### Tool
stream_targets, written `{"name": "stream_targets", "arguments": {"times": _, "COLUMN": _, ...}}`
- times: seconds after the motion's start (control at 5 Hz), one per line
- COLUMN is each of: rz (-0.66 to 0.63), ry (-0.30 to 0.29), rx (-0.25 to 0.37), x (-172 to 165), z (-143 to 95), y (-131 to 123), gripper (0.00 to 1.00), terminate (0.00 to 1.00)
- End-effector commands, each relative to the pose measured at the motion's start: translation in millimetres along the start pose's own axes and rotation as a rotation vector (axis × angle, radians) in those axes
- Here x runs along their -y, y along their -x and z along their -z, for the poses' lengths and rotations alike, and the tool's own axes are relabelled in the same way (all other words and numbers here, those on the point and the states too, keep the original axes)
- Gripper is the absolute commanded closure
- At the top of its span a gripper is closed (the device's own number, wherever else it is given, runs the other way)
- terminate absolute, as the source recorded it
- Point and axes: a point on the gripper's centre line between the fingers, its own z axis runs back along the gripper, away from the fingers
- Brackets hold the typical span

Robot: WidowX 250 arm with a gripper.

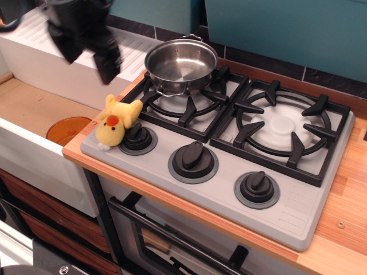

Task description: Put pan on stove and put stuffedduck in pan

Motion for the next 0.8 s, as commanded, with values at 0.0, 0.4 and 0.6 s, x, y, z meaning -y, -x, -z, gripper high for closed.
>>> {"name": "stream_targets", "arguments": {"times": 0.0, "rz": -0.024, "ry": -0.045, "rx": 0.084, "x": 5, "z": -6, "y": 19, "gripper": 0.0, "terminate": 0.0}}
{"name": "stream_targets", "arguments": {"times": 0.4, "rz": -0.032, "ry": -0.034, "rx": 0.138, "x": 14, "z": 14, "y": 29, "gripper": 0.0, "terminate": 0.0}}
{"name": "stream_targets", "arguments": {"times": 0.6, "rz": -0.053, "ry": -0.046, "rx": 0.174, "x": 18, "z": 27, "y": 30, "gripper": 0.0, "terminate": 0.0}}
